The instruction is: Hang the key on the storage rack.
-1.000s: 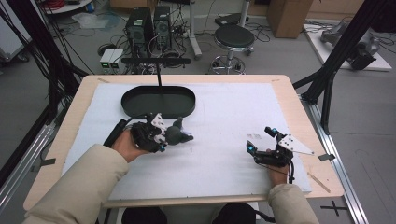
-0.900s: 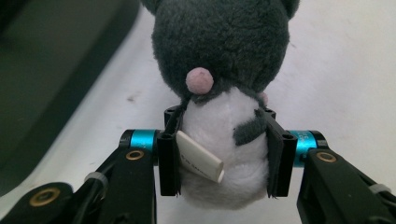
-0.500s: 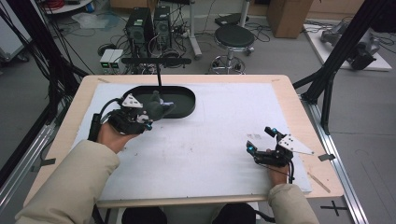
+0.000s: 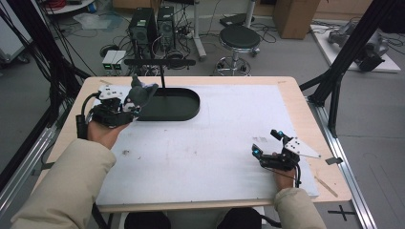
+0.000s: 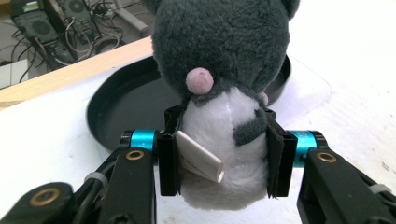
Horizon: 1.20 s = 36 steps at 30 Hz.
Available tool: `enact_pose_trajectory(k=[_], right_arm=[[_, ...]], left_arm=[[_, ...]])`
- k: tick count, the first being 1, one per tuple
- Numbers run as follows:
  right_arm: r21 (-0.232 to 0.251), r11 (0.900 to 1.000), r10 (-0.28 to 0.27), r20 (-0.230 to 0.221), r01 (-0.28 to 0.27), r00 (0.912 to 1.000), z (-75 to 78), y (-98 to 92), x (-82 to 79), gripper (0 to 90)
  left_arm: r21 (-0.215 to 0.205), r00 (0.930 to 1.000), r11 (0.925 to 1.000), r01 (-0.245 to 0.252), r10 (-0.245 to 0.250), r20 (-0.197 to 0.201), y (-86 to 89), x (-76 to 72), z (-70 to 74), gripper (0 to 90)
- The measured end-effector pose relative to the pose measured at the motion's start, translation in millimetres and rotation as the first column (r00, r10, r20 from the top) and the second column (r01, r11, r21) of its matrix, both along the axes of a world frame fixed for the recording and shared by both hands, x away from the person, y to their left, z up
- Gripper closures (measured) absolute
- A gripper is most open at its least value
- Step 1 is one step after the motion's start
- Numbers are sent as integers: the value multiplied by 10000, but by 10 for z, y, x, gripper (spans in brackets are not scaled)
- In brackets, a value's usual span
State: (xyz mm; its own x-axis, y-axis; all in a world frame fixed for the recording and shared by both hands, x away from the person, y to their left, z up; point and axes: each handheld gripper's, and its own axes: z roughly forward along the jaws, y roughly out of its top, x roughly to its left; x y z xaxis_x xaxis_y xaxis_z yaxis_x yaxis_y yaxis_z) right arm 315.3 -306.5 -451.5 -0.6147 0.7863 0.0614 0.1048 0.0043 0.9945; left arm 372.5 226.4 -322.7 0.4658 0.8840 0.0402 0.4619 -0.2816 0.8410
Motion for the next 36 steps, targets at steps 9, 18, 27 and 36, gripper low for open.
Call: enact_pose_trajectory(k=[9,18,27,36], right_arm=[[27,10000,-9,-62,10,10000,0,0,1,6],[-20,10000,-10,-54,10,10000,0,-1,3,6],[-2,10000,-8,-69,8,10000,1,0,2,6],[-20,10000,-8,-73,8,10000,1,1,1,6]], left_arm=[[-97,9986,9986,-522,523,113,133,119,183,573],[-314,9936,9931,-1127,1125,-91,354,198,260,573],[-173,9897,9901,-1396,1389,-343,452,276,229,573],[-270,9872,9872,-1572,1564,-311,464,394,218,572]])
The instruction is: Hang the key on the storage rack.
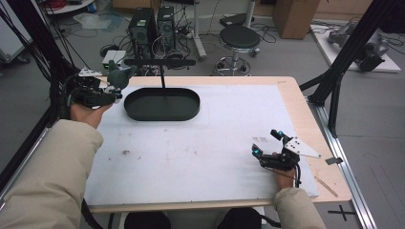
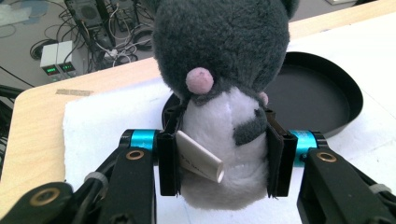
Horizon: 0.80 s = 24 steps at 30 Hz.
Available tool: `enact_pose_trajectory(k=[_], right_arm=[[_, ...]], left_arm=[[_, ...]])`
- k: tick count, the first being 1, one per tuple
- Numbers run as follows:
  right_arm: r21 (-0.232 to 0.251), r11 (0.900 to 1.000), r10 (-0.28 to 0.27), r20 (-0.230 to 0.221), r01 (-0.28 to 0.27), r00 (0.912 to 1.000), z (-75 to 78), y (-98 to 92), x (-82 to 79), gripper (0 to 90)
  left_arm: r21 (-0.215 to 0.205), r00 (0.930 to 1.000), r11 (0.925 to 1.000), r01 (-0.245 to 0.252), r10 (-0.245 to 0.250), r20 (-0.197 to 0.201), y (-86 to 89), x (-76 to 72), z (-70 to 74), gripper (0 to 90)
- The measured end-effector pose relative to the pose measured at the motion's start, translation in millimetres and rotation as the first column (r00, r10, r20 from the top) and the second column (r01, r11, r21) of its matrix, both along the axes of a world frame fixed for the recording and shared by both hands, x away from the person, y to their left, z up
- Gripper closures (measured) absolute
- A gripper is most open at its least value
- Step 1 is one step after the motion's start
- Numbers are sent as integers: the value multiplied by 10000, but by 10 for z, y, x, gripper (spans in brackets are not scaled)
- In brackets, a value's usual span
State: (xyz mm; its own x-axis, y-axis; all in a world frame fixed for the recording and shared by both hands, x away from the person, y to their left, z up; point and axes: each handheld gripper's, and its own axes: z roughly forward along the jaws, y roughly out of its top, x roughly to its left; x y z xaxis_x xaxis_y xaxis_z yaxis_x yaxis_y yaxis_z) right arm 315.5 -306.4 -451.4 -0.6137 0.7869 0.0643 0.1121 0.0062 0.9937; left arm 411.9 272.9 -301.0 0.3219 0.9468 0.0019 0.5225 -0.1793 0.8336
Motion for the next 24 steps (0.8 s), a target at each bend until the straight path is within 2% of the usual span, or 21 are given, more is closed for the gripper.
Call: enact_pose_trajectory(k=[7,16,21,24], right_arm=[[15,10000,-2,15,1,10000,1,-4,7,6],[30,10000,-7,5,7,10000,1,-3,7,6],[-45,10000,10,33,-10,10000,0,-4,6,6],[2,10000,5,7,-5,10000,0,-3,5,6]], left_arm=[[-170,9997,9996,-223,224,59,25,81,-19,572],[-191,9985,9984,-532,530,-118,59,185,-95,572],[-91,9971,9974,-716,714,-278,76,234,-145,572],[148,9960,9969,-775,781,-434,60,276,-192,572]])
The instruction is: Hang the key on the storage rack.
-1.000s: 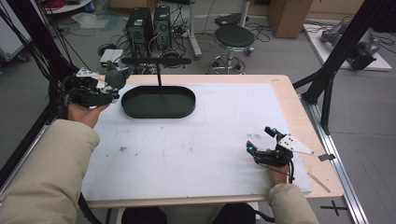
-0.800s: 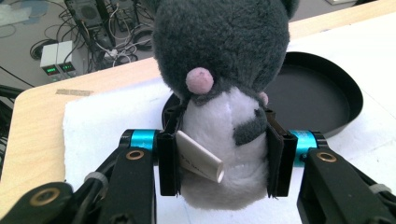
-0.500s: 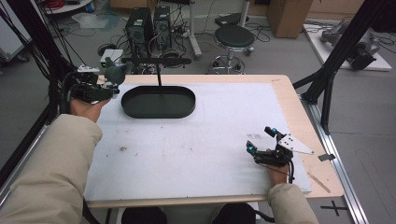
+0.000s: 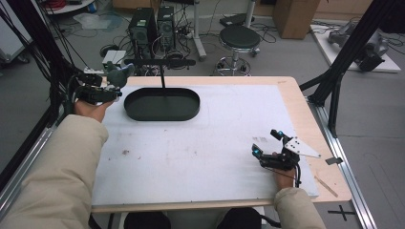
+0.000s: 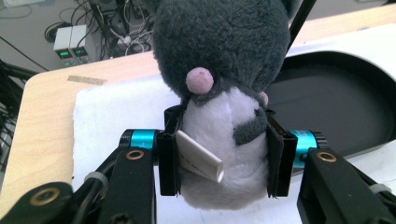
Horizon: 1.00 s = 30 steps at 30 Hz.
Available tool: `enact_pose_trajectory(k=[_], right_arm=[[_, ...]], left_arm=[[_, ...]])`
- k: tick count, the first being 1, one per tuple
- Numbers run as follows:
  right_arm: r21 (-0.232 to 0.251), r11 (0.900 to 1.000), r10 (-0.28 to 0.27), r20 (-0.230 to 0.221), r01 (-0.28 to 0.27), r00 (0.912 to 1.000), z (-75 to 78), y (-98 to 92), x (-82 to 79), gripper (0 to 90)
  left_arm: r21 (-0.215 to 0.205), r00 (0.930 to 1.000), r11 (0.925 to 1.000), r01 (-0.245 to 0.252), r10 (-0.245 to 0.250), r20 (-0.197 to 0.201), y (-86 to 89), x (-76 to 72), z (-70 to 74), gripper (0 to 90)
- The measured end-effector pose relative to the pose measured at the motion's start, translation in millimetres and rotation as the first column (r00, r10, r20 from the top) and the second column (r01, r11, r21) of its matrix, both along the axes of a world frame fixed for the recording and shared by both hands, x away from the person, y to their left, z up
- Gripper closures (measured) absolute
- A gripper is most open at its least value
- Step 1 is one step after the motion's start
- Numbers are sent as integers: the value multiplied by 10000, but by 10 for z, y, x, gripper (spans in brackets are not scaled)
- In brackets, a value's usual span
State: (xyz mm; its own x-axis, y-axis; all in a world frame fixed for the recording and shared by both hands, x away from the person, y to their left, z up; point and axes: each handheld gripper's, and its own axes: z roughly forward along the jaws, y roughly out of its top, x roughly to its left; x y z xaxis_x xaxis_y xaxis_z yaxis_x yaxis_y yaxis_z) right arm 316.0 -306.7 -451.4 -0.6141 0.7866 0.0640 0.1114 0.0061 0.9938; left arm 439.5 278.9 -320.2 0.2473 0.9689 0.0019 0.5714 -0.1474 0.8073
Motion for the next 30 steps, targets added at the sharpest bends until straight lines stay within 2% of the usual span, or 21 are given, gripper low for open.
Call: enact_pose_trajectory(k=[2,3,4,6,9,12,13,14,16,17,18,19,21,22,24,25,26,27,28,29,30], right_arm=[[12,10000,2,-10,-2,10000,0,1,-1,6],[-10,10000,-10,19,10,10000,0,-1,2,6],[-10,10000,-10,19,10,10000,0,-1,2,6],[-4,10000,0,2,0,10000,0,0,0,6],[-53,10000,24,56,-24,10000,0,0,2,6],[-51,10000,11,54,-10,10000,-1,3,1,6],[-63,10000,20,83,-20,10000,-1,4,3,6],[-52,10000,16,50,-16,10000,0,6,-1,6],[-66,10000,14,82,-13,10000,-1,4,3,6],[-56,10000,24,79,-24,10000,-1,4,3,6],[-66,10000,25,84,-24,10000,-1,4,3,6],[-86,10000,14,72,-13,10000,0,4,2,6],[-83,10000,14,42,-14,10000,1,6,-2,6],[-83,10000,17,43,-16,10000,0,6,-2,6],[-86,10000,13,74,-13,10000,0,4,2,6],[-77,10000,12,60,-12,10000,0,5,2,6],[-78,10000,7,53,-6,10000,0,5,1,6],[-74,10000,2,43,-2,10000,1,7,1,6],[-60,10000,9,-8,-9,10000,1,10,-3,6],[-86,10000,31,38,-30,10000,1,11,2,6],[-151,9999,21,36,-21,10000,2,11,2,6]], left_arm=[[147,10000,9999,14,-13,-46,-5,10,-11,572],[485,9999,9988,88,-82,-126,-17,29,-36,572],[485,9999,9988,88,-82,-126,-17,29,-36,572],[918,9996,9957,127,-103,-261,-38,55,-71,570],[966,9994,9953,116,-83,-347,-59,82,-107,563],[1212,9992,9923,239,-198,-354,-81,96,-128,545],[1427,9990,9891,359,-318,-307,-98,99,-142,534],[1427,9990,9891,359,-318,-307,-98,99,-142,520],[1447,9967,9863,793,-810,58,-99,85,-173,480],[1447,9967,9863,793,-810,58,-99,85,-173,452],[1438,9922,9841,1045,-1130,523,-90,72,-195,405],[1355,9883,9833,1217,-1327,755,-80,75,-211,341],[1299,9868,9818,1386,-1480,656,-66,93,-241,176],[1299,9868,9818,1386,-1480,656,-66,93,-241,124],[1237,9842,9796,1587,-1669,588,-41,89,-255,107],[1045,9789,9801,1687,-1791,988,-13,49,-270,85],[932,9758,9800,1760,-1862,1146,1,24,-273,62],[932,9758,9800,1760,-1862,1146,1,24,-273,58],[712,9670,9764,2040,-2124,1405,30,-28,-276,57],[712,9670,9764,2040,-2124,1405,30,-28,-276,37],[396,9544,9709,2362,-2394,1783,65,-114,-265,17]])
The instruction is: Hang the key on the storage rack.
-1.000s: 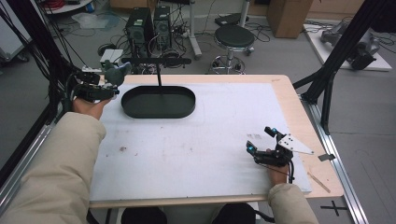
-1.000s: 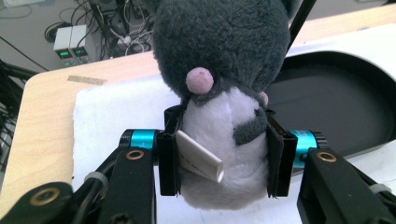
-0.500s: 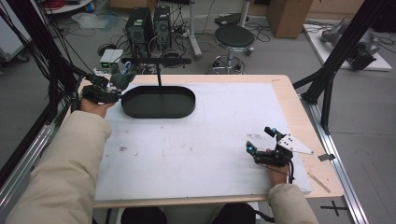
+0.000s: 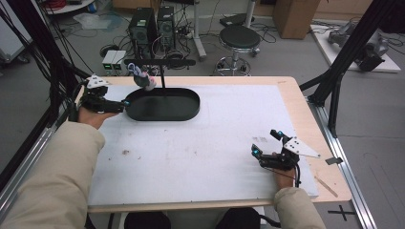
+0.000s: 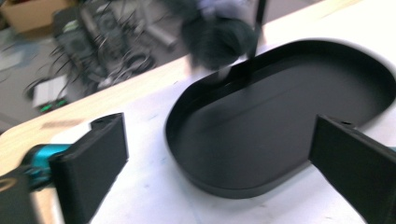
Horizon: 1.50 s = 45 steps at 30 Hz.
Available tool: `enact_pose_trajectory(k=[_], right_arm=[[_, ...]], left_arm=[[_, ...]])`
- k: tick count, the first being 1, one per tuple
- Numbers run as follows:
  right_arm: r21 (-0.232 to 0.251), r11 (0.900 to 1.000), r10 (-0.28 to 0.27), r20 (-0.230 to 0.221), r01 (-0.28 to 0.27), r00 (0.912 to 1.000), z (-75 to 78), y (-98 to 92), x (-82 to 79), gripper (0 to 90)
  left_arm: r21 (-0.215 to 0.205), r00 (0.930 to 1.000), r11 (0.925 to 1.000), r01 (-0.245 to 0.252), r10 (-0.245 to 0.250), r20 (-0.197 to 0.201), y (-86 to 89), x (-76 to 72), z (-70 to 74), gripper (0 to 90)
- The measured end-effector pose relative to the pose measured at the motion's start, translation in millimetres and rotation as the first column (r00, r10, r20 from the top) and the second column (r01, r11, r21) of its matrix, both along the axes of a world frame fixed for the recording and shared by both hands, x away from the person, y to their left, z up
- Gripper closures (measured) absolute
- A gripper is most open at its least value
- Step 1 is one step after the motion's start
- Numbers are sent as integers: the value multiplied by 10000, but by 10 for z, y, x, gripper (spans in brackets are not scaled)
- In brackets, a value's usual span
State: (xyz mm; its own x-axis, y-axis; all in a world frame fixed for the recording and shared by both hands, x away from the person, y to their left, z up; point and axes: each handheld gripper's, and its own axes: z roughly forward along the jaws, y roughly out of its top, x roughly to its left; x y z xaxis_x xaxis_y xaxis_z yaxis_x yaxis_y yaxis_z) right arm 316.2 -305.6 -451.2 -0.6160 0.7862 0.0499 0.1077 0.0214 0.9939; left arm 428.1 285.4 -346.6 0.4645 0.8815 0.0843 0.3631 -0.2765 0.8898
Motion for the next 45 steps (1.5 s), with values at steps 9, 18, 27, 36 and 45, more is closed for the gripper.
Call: enact_pose_trajectory(k=[9,18,27,36,45], right_arm=[[-48,10000,19,-106,-20,9999,2,11,2,6],[-130,9999,-23,0,23,10000,2,13,3,6],[-125,9999,-20,-7,20,10000,3,16,1,6],[-135,9999,-29,10,29,10000,2,14,4,6],[-135,9999,-29,9,29,10000,2,14,4,6]], left_arm=[[-792,9834,9897,1193,-1068,1469,75,-371,127,17],[-1114,9435,9795,1680,-1269,3062,114,-782,14,17],[-2145,9435,9592,1844,-1116,3120,164,-1050,-374,17],[-2635,9388,9481,1781,-835,3341,229,-1289,-726,17],[-2832,9458,9457,1596,-643,3185,263,-1404,-933,17]])
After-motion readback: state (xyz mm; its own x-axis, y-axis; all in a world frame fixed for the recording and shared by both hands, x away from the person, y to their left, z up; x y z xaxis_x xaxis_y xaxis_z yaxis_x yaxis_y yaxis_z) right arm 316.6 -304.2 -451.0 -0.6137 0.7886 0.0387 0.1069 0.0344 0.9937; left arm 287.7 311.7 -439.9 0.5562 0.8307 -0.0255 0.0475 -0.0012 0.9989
